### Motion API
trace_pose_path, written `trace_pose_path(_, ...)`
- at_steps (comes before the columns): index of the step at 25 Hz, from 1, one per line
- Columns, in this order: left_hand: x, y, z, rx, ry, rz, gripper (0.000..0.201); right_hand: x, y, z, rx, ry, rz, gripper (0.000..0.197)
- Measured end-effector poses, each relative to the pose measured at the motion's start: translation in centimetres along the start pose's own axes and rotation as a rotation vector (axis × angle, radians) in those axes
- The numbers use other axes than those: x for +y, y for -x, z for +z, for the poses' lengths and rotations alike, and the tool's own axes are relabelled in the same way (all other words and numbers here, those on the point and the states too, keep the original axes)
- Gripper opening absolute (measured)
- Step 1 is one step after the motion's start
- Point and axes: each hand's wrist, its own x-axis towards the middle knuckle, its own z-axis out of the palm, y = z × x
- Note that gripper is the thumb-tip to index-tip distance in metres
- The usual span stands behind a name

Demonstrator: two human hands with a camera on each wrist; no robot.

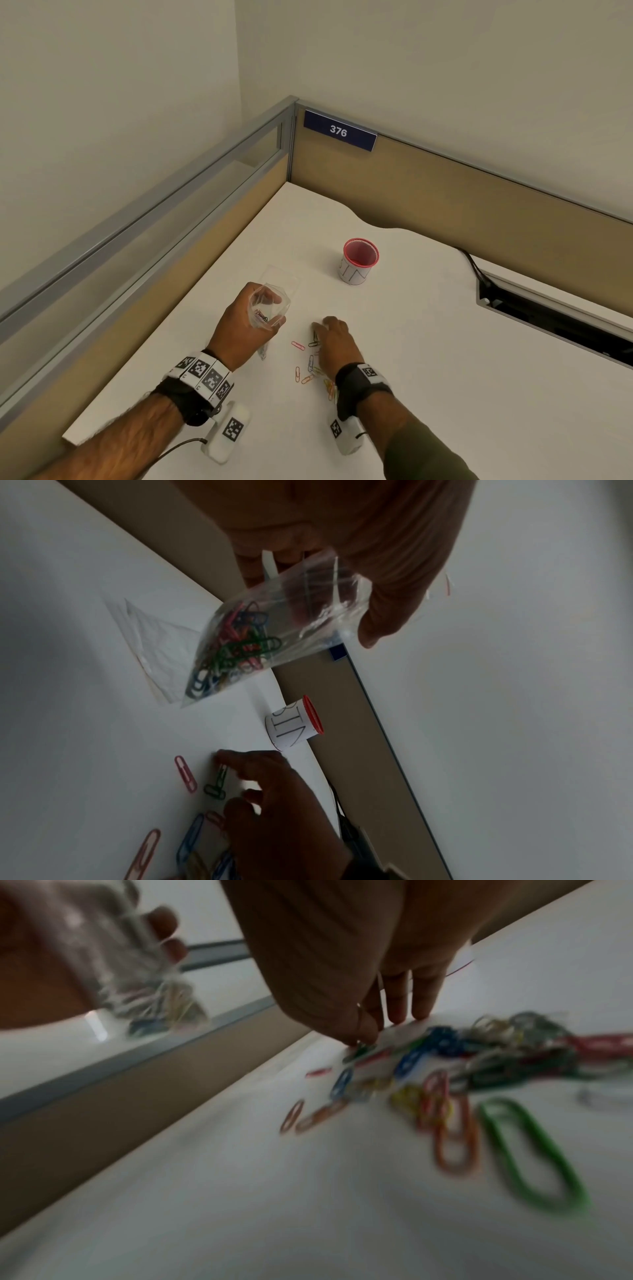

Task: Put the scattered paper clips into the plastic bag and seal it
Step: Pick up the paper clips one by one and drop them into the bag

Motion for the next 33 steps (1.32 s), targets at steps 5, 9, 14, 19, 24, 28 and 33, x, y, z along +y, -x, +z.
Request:
trace_pose_path(5,-0.3,-0.1,-0.2,0.021,0.011,0.007,0.047,-1.2,1.3,1.7,0.017,0.145,-0.184,0.033)
trace_pose_path(9,-0.4,0.1,0.4,0.015,0.018,0.003,0.044,-1.9,0.8,0.9,0.001,0.073,-0.237,0.039)
trace_pose_path(14,0.2,0.0,0.7,-0.001,0.012,0.031,0.043,-1.6,1.8,1.6,-0.106,0.152,-0.442,0.024)
trace_pose_path(19,-0.1,-0.3,0.5,0.017,0.039,0.032,0.04,3.4,3.2,0.2,-0.046,0.209,-0.358,0.014)
trace_pose_path(24,0.4,-0.1,1.0,0.01,0.052,0.043,0.04,6.5,5.5,-1.8,0.043,-0.024,-0.044,0.04)
trace_pose_path(28,0.3,-0.3,1.2,0.018,0.041,0.04,0.042,6.4,6.8,-0.6,-0.086,0.107,-0.064,0.064)
trace_pose_path(33,0.4,-0.3,1.9,0.01,0.044,0.044,0.041,4.0,5.3,1.1,0.029,0.167,-0.081,0.02)
